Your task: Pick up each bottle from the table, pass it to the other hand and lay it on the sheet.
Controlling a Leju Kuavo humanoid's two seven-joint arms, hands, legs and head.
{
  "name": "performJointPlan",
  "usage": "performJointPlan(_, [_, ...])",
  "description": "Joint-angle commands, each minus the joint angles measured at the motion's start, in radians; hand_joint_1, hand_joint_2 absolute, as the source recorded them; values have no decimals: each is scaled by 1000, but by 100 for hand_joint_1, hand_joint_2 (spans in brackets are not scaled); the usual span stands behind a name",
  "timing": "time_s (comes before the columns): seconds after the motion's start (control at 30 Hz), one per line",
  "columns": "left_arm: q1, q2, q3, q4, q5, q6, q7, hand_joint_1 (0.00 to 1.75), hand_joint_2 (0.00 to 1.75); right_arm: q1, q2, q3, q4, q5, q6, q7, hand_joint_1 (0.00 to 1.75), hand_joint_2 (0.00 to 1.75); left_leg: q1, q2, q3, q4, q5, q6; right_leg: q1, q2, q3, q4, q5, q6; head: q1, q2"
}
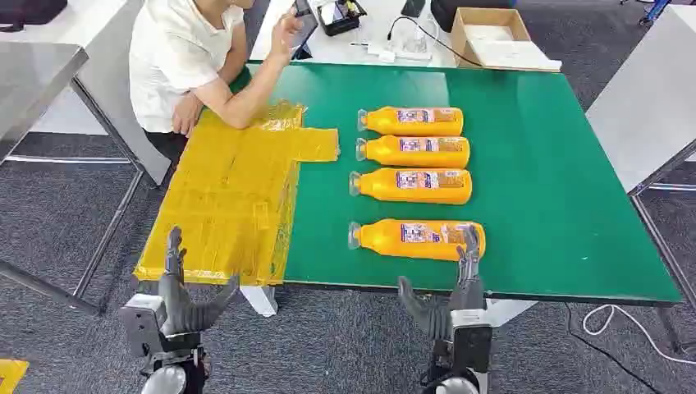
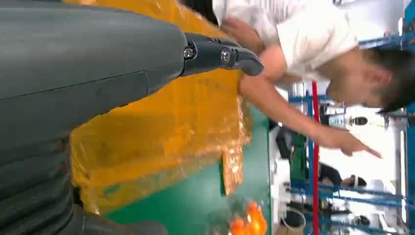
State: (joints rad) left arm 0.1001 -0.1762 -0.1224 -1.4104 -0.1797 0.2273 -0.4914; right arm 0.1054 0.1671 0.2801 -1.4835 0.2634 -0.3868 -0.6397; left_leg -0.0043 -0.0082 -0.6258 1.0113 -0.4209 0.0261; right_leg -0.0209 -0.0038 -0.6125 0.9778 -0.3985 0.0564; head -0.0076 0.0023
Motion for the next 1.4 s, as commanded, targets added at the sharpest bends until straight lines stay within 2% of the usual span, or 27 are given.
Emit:
performJointPlan(0.03, [-208, -26, -231, 234, 27, 64, 47, 0, 175, 50, -74, -124, -4, -70, 67, -8, 0, 175, 0, -7, 3, -1, 0, -1, 1, -7, 7, -1, -2, -1, 0, 0])
performJointPlan(0.1, [-206, -24, -238, 238, 31, 72, 46, 0, 175, 44, -69, -125, 8, -70, 69, -9, 0, 175, 0, -2, 2, -1, 0, 0, 0, -3, 5, -1, 0, 0, 0, 0])
performJointPlan(0.13, [-202, -17, -242, 233, 37, 74, 44, 0, 175, 41, -64, -125, 11, -68, 68, -10, 0, 175, 1, -3, 9, -1, -3, -2, 1, -3, 12, -2, -2, -2, 0, 0])
performJointPlan(0.17, [-201, -14, -243, 231, 39, 74, 44, 0, 175, 40, -63, -124, 10, -67, 67, -10, 0, 175, -1, -1, 3, -1, -1, -1, 0, -1, 5, -1, 0, -1, 0, 0])
performJointPlan(0.2, [-201, -14, -243, 231, 39, 74, 44, 0, 175, 40, -63, -124, 10, -67, 67, -10, 0, 175, 0, 0, 6, -1, -2, -1, 0, -1, 8, -1, -1, -2, 0, 0])
performJointPlan(0.3, [-200, -10, -244, 229, 41, 74, 43, 0, 175, 40, -62, -124, 9, -66, 66, -10, 0, 175, -1, 0, 3, -1, -1, -1, 0, -1, 4, -1, 0, -1, 0, 0])
performJointPlan(0.37, [-200, -10, -244, 229, 41, 74, 43, 0, 175, 40, -62, -124, 9, -66, 66, -10, 0, 175, 1, 1, 8, -1, -3, -2, 2, -1, 9, -1, -2, -3, 0, 0])
performJointPlan(0.4, [-200, -10, -244, 229, 41, 74, 43, 0, 175, 40, -62, -124, 9, -66, 66, -10, 0, 175, -1, 1, 3, -1, -1, -1, 0, -1, 4, -1, 0, -1, 0, 0])
performJointPlan(0.43, [-200, -10, -244, 229, 41, 74, 43, 0, 175, 40, -62, -124, 9, -66, 66, -10, 0, 175, 0, 1, 6, -1, -2, -2, 1, 0, 7, -1, -1, -2, 0, 0])
performJointPlan(0.6, [-200, -10, -244, 229, 41, 74, 43, 0, 175, 40, -62, -124, 9, -66, 66, -10, 0, 175, 0, 2, 3, -1, -1, -1, 1, 0, 4, -1, 0, -1, 0, 0])
performJointPlan(0.63, [-200, -10, -244, 229, 41, 74, 43, 0, 175, 40, -62, -124, 9, -66, 66, -10, 0, 175, 2, 2, 10, 0, -4, -2, 2, 0, 11, -1, -3, -3, 0, 0])
performJointPlan(0.67, [-200, -10, -244, 229, 41, 74, 43, 0, 175, 40, -62, -124, 9, -66, 66, -10, 0, 175, 1, 1, 5, -1, -2, -1, 1, 0, 6, -1, -1, -2, 0, 0])
performJointPlan(0.8, [-200, -10, -244, 229, 41, 74, 43, 0, 175, 40, -62, -124, 9, -66, 66, -10, 0, 175, 0, 1, 3, -1, -1, -1, 1, 0, 4, -1, 0, -1, 0, 0])
performJointPlan(0.9, [-202, -7, -268, 238, 59, 76, 41, 0, 175, 29, -68, -112, 25, -52, 74, 2, 0, 175, 1, 2, 8, -1, -3, -2, 1, 0, 9, -1, -2, -3, 0, 0])
performJointPlan(1.0, [-211, -5, -289, 262, 76, 85, 32, 0, 175, -2, -111, -66, 69, 57, 45, 61, 0, 175, 1, 2, 6, -1, -2, -2, 1, 0, 7, -1, -1, -2, 0, 0])
performJointPlan(1.1, [-236, -16, -320, 296, 87, 72, 24, 0, 175, -81, -181, -27, 151, 203, 12, 111, 0, 175, 1, 4, 6, -1, -2, -1, 1, 2, 7, -2, 0, -2, 0, 0])
performJointPlan(1.13, [-243, -21, -335, 307, 86, 68, 20, 0, 175, -118, -196, -23, 187, 278, -31, 119, 0, 175, 0, 3, 4, -1, -1, -1, 1, 1, 5, -2, 1, -1, 0, 0])
performJointPlan(1.27, [-270, -39, -382, 335, 103, 56, 18, 0, 175, -272, -282, 25, 347, 509, -81, 204, 0, 175, 0, 6, 7, -1, -1, -1, 1, 4, 8, -3, 2, -1, 0, 0])
performJointPlan(1.33, [-277, -40, -388, 340, 106, 55, 21, 0, 175, -303, -301, 40, 389, 568, -104, 222, 0, 175, 0, 6, 6, -1, -1, 0, 1, 4, 7, -3, 2, -1, 0, 0])
performJointPlan(1.37, [-298, -44, -404, 353, 106, 35, 21, 0, 175, -400, -345, 132, 472, 744, -115, 285, 0, 175, 0, 4, 3, -1, 0, 0, 1, 2, 5, -2, 2, 0, 0, 0])
performJointPlan(1.4, [-307, -49, -405, 359, 110, 31, 26, 0, 175, -444, -347, 143, 509, 741, -101, 292, 0, 175, 0, 7, 6, -1, 0, 0, 0, 6, 7, -3, 3, 0, 0, 0])
